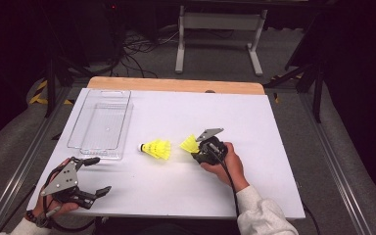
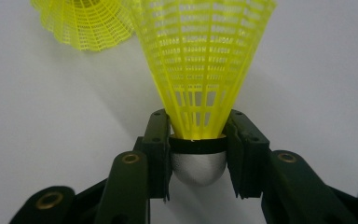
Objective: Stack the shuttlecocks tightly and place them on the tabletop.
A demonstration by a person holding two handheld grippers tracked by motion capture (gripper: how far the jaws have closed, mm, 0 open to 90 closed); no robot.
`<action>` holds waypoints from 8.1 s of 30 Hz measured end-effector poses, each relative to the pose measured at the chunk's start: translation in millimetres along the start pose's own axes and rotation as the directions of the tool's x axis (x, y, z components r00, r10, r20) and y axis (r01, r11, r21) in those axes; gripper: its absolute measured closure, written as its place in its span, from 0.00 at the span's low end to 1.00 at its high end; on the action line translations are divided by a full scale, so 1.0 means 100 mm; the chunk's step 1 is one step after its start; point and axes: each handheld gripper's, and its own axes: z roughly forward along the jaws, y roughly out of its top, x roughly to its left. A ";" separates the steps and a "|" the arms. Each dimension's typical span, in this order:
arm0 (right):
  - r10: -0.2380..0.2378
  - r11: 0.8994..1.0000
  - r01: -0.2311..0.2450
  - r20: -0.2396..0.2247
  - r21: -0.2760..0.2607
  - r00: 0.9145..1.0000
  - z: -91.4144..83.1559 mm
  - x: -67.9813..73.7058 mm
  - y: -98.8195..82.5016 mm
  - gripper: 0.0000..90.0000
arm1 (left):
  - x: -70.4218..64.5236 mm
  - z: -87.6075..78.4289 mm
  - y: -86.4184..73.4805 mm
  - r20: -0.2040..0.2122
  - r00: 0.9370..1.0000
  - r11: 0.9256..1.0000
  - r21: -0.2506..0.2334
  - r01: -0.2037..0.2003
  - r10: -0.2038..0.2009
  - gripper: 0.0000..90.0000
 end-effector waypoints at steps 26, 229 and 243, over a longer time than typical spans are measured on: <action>-0.045 0.999 0.045 0.003 -0.016 0.999 0.01 0.00 0.04 0.34 | 0.00 0.02 0.00 0.005 1.000 1.000 0.007 0.000 0.000 0.09; -0.217 0.964 0.195 -0.108 -0.179 0.970 0.17 0.45 0.07 1.00 | -0.01 0.04 0.01 0.025 1.000 1.000 0.016 -0.020 0.019 0.08; -0.232 0.949 0.202 -0.103 -0.241 0.967 0.19 0.55 0.15 1.00 | -0.01 0.04 0.01 0.028 0.999 1.000 0.017 -0.025 0.024 0.08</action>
